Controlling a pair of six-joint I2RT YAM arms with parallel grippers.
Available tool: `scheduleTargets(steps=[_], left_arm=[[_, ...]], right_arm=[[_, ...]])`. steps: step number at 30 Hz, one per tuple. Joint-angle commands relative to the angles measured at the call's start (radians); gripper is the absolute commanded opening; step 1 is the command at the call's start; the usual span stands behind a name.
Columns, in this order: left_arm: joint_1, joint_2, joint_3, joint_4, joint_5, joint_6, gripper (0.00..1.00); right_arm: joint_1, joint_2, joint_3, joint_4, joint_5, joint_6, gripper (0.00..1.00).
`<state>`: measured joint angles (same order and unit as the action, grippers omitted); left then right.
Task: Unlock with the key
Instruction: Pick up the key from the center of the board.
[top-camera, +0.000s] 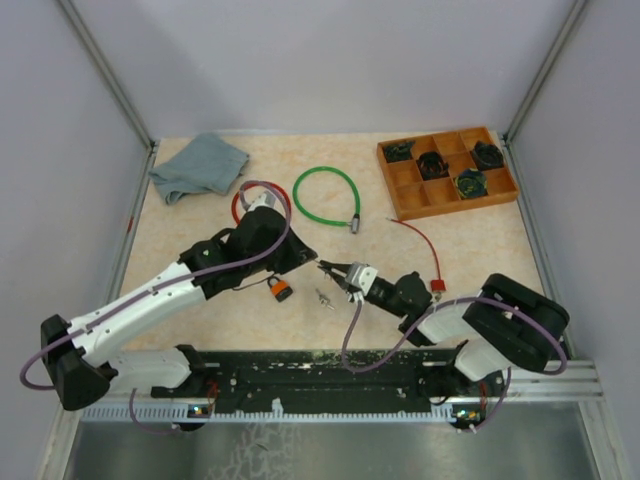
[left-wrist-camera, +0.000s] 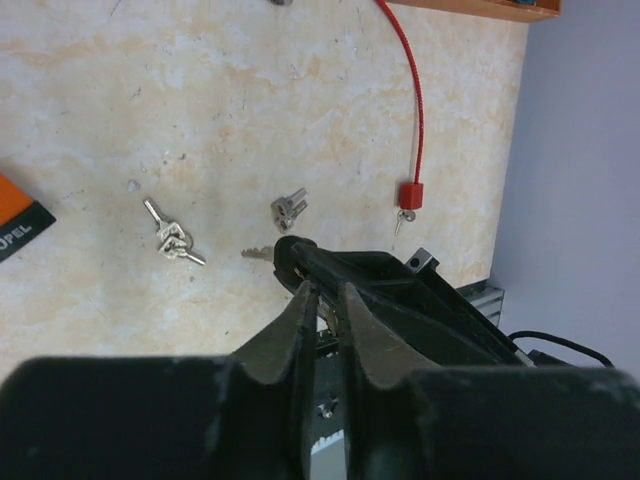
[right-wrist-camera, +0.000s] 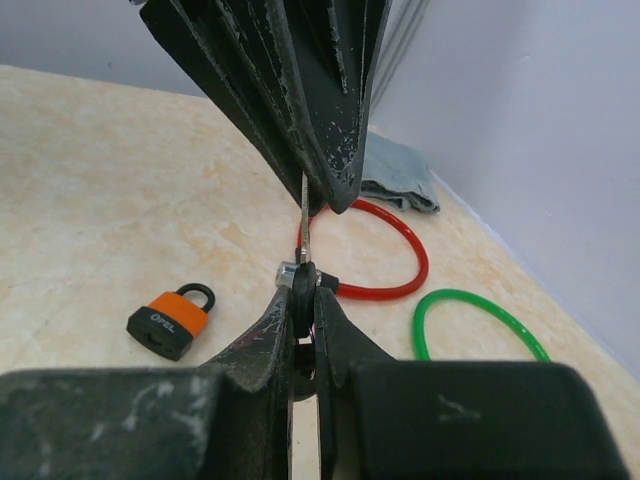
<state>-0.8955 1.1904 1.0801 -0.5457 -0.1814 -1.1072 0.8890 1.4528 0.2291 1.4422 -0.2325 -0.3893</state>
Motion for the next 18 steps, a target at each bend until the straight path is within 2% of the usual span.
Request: scheduleTargets(steps=[1,7,10,14,15,16,18], left_arm=[[0.010,-0.061,-0.057,0.053,-0.080,0.009,0.24],[0.012,-0.212,-0.223,0.221,-0.186,0.173,0.60],[0.011,-0.251,-0.236,0.158,-0.227,0.218,0.70],[0.011,-0.189,-0.184,-0.024,-0.238,0.214,0.74],[0.012,-0.165,-0.173,-0.062,-0.232,0.202,0.73],[0.012,-0.139,-0.163,-0.096,-0.218,0.195,0.63],[0.012,-0.089,-0.153,-0.150,-0.202,0.177,0.57]], right_arm=[[0.015,-0.088,0.008,-0.015,-0.039,0.129,0.00],[0.006,-0.230,0.091,-0.437,-0.023,0.262,0.00],[-0.002,-0.288,0.138,-0.674,0.023,0.299,0.00],[-0.003,-0.350,0.109,-0.725,0.053,0.305,0.00],[-0.005,-0.365,0.094,-0.720,0.059,0.310,0.00],[-0.004,-0.383,0.082,-0.717,0.063,0.318,0.00],[-0.005,-0.407,0.062,-0.722,0.065,0.329,0.00]])
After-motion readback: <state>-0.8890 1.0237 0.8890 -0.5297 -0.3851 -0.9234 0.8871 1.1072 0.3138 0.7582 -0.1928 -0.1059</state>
